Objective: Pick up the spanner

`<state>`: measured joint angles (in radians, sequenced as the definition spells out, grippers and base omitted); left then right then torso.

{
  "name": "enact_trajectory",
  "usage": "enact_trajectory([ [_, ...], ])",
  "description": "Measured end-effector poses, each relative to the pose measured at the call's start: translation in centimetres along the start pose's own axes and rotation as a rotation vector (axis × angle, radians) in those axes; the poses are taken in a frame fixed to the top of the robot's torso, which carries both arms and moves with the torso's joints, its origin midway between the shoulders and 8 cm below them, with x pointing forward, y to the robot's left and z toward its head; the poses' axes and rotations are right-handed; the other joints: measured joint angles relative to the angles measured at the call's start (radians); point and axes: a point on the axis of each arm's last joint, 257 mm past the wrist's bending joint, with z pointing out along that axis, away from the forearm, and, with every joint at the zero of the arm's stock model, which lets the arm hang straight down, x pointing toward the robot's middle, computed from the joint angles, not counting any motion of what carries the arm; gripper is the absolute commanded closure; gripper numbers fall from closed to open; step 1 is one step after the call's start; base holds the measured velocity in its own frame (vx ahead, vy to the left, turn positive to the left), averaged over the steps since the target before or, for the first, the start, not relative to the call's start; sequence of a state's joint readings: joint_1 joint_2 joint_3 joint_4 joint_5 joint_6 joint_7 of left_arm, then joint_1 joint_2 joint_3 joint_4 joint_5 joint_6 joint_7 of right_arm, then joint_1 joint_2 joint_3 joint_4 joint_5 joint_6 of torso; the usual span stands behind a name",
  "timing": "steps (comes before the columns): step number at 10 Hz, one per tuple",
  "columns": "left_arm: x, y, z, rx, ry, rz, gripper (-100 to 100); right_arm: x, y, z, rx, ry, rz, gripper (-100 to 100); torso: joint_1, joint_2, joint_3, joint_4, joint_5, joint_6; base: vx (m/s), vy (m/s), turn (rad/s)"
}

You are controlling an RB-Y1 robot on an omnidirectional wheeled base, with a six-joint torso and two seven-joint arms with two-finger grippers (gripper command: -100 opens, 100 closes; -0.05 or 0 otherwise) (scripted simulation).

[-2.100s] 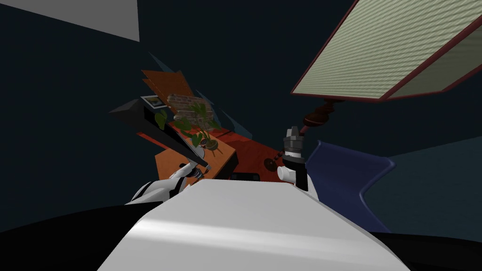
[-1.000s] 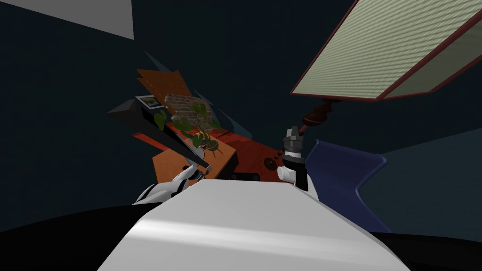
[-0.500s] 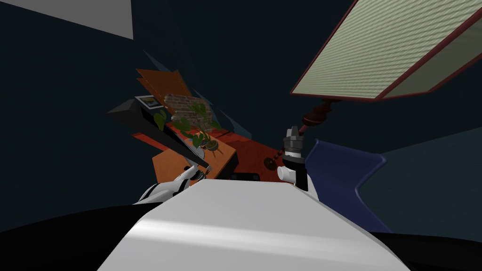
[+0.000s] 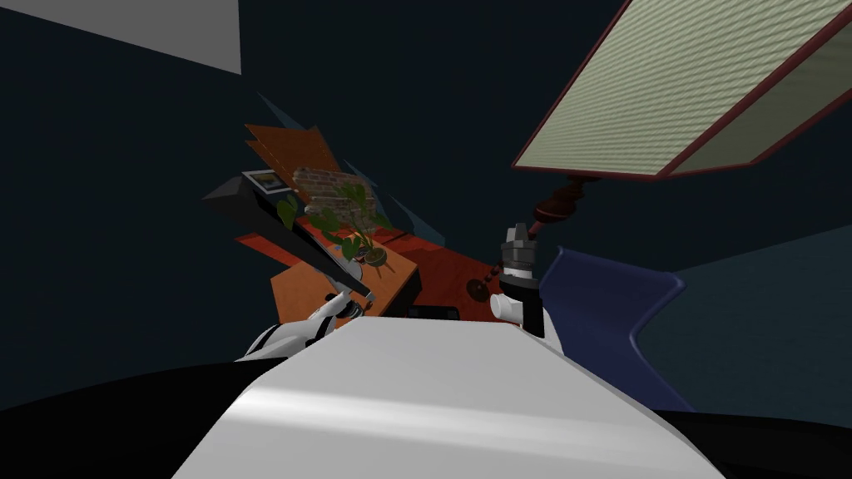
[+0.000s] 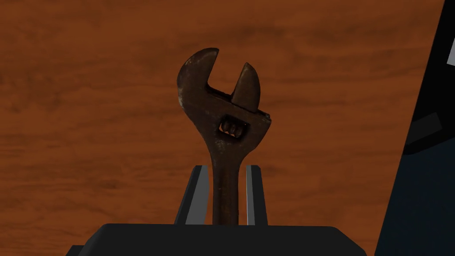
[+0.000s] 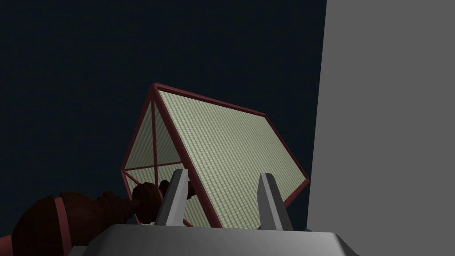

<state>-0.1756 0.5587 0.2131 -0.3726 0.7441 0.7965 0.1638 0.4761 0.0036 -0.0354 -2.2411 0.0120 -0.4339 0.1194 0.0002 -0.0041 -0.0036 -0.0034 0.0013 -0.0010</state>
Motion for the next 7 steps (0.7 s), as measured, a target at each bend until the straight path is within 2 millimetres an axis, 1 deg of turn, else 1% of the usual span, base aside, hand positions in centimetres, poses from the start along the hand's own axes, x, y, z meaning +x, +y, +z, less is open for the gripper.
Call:
enact_trajectory([
  [1,-0.4,-0.6,-0.7,0.008,-0.005,0.012,100,0.0,0.0,0.0,0.0,0.0,0.0,0,0.0,0.0,0.0,0.0,-0.001,-0.001,0.0,0.0,0.0],
  [2,0.0,-1.7,-1.4,0.016,0.005,0.011,100,0.0,0.0,0.0,0.0,0.0,0.0,0,0.0,-0.001,0.0,0.001,-0.001,0.0,0.0,0.0,0.0],
  [3,0.8,-2.5,-1.6,0.03,0.018,0.021,100,0.0,0.0,0.0,0.0,0.0,0.0,0,0.001,-0.001,0.0,0.0,0.0,0.001,0.0,0.0,0.0],
  [4,0.4,-2.3,-1.4,0.024,0.009,0.019,100,0.0,0.0,0.0,0.0,0.0,0.0,0,0.001,0.0,-0.001,-0.001,0.001,-0.002,0.004,-0.005,0.014],
  [6,-1.0,-2.5,-2.0,0.005,-0.008,0.002,100,0.0,0.0,0.0,0.0,0.0,0.0,0,0.001,0.0,0.0,0.0,0.001,-0.001,0.002,-0.004,0.0],
  [7,-1.1,-2.5,-2.0,0.004,-0.01,0.001,0,0.0,0.0,0.0,0.0,0.0,0.0,0,0.001,0.0,0.0,0.0,0.001,-0.001,0.0,0.0,0.0],
])
